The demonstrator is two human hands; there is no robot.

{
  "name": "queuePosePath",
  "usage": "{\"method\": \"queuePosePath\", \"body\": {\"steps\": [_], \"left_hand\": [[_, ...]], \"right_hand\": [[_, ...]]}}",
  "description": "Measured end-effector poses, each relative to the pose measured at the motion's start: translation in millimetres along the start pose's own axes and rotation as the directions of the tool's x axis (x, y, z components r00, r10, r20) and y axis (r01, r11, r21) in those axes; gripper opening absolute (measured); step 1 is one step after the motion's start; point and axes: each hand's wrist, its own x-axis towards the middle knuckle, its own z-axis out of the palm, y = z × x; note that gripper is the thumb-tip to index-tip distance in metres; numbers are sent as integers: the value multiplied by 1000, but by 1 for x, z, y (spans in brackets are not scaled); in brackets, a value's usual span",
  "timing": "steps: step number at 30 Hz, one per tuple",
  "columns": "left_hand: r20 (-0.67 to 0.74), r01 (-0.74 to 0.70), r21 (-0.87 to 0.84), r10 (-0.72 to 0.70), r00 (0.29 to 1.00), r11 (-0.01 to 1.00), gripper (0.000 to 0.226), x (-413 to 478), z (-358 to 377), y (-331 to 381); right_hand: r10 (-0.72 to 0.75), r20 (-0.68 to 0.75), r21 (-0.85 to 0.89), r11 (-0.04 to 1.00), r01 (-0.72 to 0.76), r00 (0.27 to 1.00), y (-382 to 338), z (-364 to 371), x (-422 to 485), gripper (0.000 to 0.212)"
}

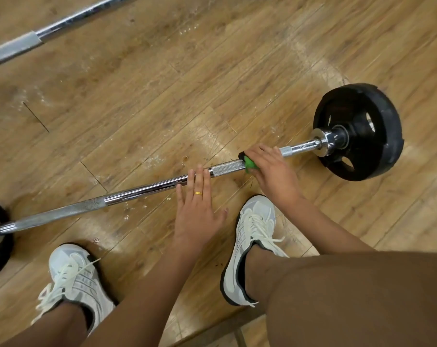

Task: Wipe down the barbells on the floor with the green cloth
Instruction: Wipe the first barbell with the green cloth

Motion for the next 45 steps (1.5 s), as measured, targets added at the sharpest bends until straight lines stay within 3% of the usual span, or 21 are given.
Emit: {"method": "queuePosePath", "body": {"steps": [5, 11, 13, 17, 22, 27, 33, 39, 45], "left_hand": [[-58, -34, 40, 37, 998, 999, 91, -5, 0, -6], [-47, -71, -19, 70, 996, 997, 88, -7, 4, 3], [-35, -56, -32, 55, 998, 998, 89, -9, 5, 5], [-14, -43, -53, 42, 999, 998, 92, -13, 7, 7], [-9, -50, -47, 50, 999, 998, 93, -19, 12, 9], [-43, -62, -57, 59, 997, 996, 92, -23, 20, 8], [-67, -60, -53, 56, 996, 997, 94, -30, 27, 12], [-76, -59, -50, 55, 996, 997, 95, -36, 32, 12], [-130, -44, -63, 36, 991, 997, 91, -42, 42, 17]], "right_hand": [[205, -103, 81, 977, -197, 973, 7, 2, -10, 38], [-20, -32, 12, 1000, 20, 999, 0, 13, -19, 40], [3, -59, 15, 1000, -3, 998, 10, 9, -19, 40], [195, -129, 62, 980, -188, 972, 9, 11, -24, 40], [-16, -82, 14, 1000, 17, 996, 5, 19, -33, 46], [203, -157, 61, 979, -196, 966, 9, 17, -36, 47], [21, -83, -14, 1000, -22, 996, 1, 22, -45, 46], [183, -139, 1, 983, -184, 973, 14, 15, -51, 49], [34, -51, -13, 999, -35, 998, 4, 17, -56, 49]]}}
